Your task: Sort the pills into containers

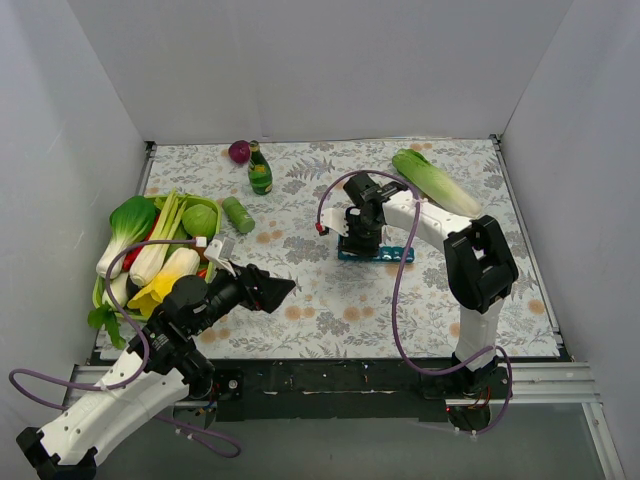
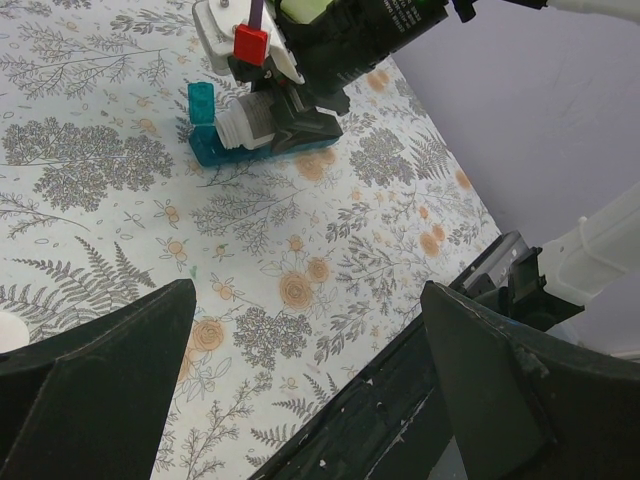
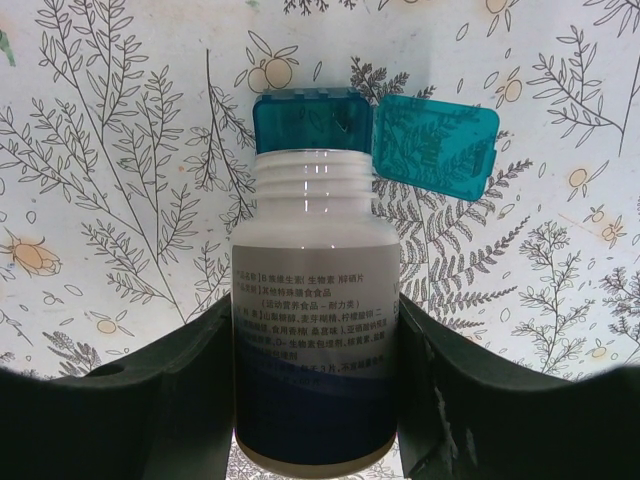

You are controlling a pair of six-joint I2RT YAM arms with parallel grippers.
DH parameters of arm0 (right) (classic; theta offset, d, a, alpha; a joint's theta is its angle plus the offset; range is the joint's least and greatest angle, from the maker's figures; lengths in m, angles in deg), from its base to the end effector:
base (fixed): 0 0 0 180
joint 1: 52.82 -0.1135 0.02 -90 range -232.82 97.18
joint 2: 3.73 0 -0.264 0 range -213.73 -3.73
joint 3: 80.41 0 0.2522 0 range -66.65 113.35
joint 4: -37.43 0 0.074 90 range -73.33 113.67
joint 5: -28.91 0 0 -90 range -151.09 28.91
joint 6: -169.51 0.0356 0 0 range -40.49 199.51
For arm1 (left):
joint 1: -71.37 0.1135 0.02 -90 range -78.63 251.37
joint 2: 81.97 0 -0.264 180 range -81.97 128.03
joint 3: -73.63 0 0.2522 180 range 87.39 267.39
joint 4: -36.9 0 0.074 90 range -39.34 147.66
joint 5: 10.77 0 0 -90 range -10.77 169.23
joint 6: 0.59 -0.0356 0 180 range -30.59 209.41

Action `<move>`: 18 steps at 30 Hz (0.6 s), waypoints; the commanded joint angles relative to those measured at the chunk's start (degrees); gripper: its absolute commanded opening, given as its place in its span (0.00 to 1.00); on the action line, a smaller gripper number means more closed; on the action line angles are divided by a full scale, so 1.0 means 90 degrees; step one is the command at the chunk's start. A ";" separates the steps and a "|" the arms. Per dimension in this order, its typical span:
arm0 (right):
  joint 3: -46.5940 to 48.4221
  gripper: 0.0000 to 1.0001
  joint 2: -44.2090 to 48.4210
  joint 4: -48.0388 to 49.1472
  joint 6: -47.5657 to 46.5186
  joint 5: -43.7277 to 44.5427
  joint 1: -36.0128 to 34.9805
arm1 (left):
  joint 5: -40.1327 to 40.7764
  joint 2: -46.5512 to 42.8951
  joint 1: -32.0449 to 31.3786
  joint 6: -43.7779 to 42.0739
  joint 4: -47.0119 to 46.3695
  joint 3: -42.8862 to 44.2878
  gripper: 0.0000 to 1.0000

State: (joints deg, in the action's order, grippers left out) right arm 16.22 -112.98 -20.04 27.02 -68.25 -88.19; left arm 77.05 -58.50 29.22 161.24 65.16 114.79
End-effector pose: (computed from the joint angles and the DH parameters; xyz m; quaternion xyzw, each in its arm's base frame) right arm 0.3158 0.2296 0.2048 -0.6898 0.7005 0.0351 0.1798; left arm 0.0924 -0.0854 0.2752 -0.1852 0.7466 -0.5437 0.3358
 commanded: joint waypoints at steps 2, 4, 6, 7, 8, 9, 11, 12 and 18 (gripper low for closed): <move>0.0343 0.04 -0.0058 -0.0242 -0.0076 0.0102 -0.0044 | 0.0027 -0.0068 0.0025 -0.0013 -0.0078 -0.0066 0.97; 0.0362 0.04 -0.0078 -0.0280 -0.0076 0.0121 -0.0054 | 0.0017 -0.0087 0.0015 -0.0003 -0.0078 -0.0066 0.97; 0.0392 0.04 -0.0087 -0.0281 -0.0066 0.0141 -0.0063 | 0.0027 -0.0097 0.0015 0.0007 -0.0078 -0.0075 0.97; 0.0401 0.04 -0.0087 -0.0300 -0.0076 0.0160 -0.0064 | 0.0027 -0.0107 0.0015 0.0007 -0.0078 -0.0075 0.97; 0.0392 0.04 -0.0087 -0.0310 -0.0076 0.0170 -0.0073 | 0.0027 -0.0126 0.0015 -0.0003 -0.0068 -0.0075 0.97; 0.0401 0.04 -0.0097 -0.0310 -0.0076 0.0180 -0.0073 | 0.0036 -0.0136 0.0015 0.0007 -0.0068 -0.0075 0.97; 0.0421 0.04 -0.0107 -0.0330 -0.0086 0.0190 -0.0083 | 0.0037 -0.0156 0.0025 0.0017 -0.0068 -0.0076 0.97; 0.0421 0.04 -0.0117 -0.0330 -0.0086 0.0200 -0.0093 | 0.0037 -0.0156 0.0016 0.0017 -0.0059 -0.0085 0.97; 0.0450 0.04 -0.0156 -0.0369 -0.0086 0.0258 -0.0122 | 0.0046 -0.0205 0.0015 0.0017 -0.0039 -0.0095 0.97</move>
State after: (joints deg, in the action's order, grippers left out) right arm 17.44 -113.84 -21.59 27.02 -66.48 -88.85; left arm 77.07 -59.64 29.22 161.44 65.19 114.33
